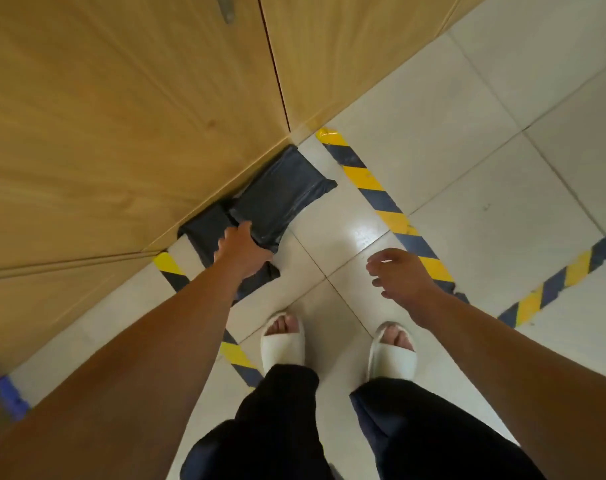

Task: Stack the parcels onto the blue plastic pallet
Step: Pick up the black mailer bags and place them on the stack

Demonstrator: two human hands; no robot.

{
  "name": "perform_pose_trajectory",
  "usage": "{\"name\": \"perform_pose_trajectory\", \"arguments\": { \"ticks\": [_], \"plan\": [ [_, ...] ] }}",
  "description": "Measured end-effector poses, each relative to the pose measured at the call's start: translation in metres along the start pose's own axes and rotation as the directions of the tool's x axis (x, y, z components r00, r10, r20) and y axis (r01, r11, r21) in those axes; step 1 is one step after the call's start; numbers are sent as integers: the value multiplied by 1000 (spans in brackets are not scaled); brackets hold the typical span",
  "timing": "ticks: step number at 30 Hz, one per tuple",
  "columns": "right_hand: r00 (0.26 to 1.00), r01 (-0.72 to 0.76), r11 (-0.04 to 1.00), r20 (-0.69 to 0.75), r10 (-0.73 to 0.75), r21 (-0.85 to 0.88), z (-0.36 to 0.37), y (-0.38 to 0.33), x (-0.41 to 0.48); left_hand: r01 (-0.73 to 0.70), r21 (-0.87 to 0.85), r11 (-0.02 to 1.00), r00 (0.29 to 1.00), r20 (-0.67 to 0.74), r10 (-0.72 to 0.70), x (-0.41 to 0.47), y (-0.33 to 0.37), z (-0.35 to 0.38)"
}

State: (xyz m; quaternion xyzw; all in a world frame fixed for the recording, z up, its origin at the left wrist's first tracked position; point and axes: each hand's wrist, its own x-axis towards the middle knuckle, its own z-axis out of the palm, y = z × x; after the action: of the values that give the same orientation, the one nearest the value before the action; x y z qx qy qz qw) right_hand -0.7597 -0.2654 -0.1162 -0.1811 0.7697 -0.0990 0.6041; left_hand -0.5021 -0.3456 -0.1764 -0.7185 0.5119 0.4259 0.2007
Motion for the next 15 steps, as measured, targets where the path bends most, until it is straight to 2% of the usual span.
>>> {"name": "perform_pose_trajectory", "arguments": {
  "ticks": [2,5,8,11,13,15],
  "plan": [
    [1000,-2,1000,17,3,-28,4,5,31,-30,137,990,998,-47,37,33,2,9],
    [1000,-4,999,31,5,-41,2,7,70,-40,245,969,988,-135,75,75,9,22],
    [999,-9,1000,50,10,-15,-8,-1,95,-9,292,956,976,-204,71,105,12,34],
    [999,25,1000,-25,-24,13,-18,-14,111,25,364,931,964,-255,74,123,13,43],
    [996,61,998,-67,-59,28,-22,-19,115,28,376,926,961,-264,78,124,15,46],
    [996,74,997,-46,-74,9,-22,-23,108,30,369,929,970,-234,62,111,19,42]
  ]
}}
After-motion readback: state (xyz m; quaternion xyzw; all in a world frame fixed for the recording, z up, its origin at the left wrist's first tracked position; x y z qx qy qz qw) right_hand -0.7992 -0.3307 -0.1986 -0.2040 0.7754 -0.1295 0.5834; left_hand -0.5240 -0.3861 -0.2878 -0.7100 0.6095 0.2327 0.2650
